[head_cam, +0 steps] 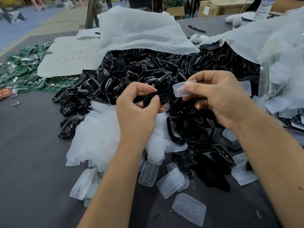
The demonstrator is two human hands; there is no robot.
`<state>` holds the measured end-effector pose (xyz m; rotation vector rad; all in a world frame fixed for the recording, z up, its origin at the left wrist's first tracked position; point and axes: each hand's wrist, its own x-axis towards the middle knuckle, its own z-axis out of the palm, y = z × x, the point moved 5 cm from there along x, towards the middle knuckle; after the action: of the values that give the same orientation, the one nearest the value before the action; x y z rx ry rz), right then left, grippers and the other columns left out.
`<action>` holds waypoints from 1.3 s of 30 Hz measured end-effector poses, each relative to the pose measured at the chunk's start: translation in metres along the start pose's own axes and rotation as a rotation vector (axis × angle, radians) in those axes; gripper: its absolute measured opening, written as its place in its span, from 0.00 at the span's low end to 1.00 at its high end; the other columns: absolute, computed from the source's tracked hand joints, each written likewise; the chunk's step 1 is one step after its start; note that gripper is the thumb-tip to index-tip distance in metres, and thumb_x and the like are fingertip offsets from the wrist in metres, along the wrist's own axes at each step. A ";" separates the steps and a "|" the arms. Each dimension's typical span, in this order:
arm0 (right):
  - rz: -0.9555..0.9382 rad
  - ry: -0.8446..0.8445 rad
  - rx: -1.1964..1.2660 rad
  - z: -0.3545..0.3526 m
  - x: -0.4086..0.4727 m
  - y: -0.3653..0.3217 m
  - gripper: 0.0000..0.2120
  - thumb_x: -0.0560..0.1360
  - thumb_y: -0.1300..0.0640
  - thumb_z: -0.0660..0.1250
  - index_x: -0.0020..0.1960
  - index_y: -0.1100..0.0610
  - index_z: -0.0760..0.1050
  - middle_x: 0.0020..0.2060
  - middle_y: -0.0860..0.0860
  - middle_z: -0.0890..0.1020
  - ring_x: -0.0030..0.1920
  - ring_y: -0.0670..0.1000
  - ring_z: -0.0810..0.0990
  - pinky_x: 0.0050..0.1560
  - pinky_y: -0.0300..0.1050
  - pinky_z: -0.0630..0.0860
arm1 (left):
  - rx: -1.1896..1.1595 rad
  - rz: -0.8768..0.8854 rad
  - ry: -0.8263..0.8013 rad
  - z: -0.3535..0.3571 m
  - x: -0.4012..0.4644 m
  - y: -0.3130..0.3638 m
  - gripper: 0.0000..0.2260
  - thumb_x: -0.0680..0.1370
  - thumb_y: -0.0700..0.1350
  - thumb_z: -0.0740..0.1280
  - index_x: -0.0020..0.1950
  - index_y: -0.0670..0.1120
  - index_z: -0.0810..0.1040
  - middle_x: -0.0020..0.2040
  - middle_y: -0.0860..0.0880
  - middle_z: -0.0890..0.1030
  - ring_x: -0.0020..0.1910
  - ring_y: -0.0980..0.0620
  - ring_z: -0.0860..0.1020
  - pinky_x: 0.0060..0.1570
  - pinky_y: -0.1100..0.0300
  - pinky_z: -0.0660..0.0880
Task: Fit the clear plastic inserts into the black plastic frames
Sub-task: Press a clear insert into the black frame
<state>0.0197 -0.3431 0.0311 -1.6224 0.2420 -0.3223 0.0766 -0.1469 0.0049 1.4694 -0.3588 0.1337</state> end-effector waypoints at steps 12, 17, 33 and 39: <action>0.081 -0.154 -0.048 0.028 -0.003 0.010 0.12 0.81 0.57 0.70 0.44 0.64 0.84 0.39 0.58 0.86 0.31 0.47 0.74 0.25 0.36 0.65 | -0.059 0.081 -0.071 0.003 0.000 0.005 0.08 0.77 0.32 0.73 0.49 0.45 0.82 0.47 0.46 0.84 0.39 0.42 0.87 0.39 0.59 0.83; 0.009 -0.074 -0.223 0.026 -0.002 0.012 0.09 0.76 0.56 0.76 0.42 0.60 0.84 0.33 0.54 0.83 0.32 0.46 0.76 0.30 0.36 0.71 | 0.000 0.048 -0.089 0.007 -0.002 0.002 0.09 0.77 0.33 0.74 0.51 0.45 0.80 0.47 0.45 0.84 0.37 0.45 0.87 0.38 0.53 0.85; -0.213 -0.099 -0.263 0.009 -0.005 -0.004 0.16 0.73 0.65 0.79 0.56 0.50 0.85 0.40 0.54 0.86 0.41 0.57 0.84 0.56 0.58 0.83 | 0.055 -0.011 -0.039 0.005 -0.003 0.005 0.03 0.83 0.39 0.70 0.53 0.41 0.76 0.33 0.43 0.83 0.25 0.46 0.81 0.26 0.59 0.76; -0.135 -0.075 -0.133 0.002 -0.001 -0.004 0.14 0.74 0.65 0.78 0.55 0.52 0.83 0.44 0.61 0.87 0.40 0.53 0.80 0.40 0.44 0.77 | 0.043 -0.038 -0.032 0.004 -0.003 0.004 0.03 0.83 0.40 0.69 0.53 0.43 0.76 0.32 0.44 0.82 0.24 0.45 0.81 0.24 0.59 0.75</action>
<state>0.0191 -0.3406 0.0346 -1.7826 0.0985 -0.3529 0.0717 -0.1503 0.0078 1.5211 -0.3552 0.0878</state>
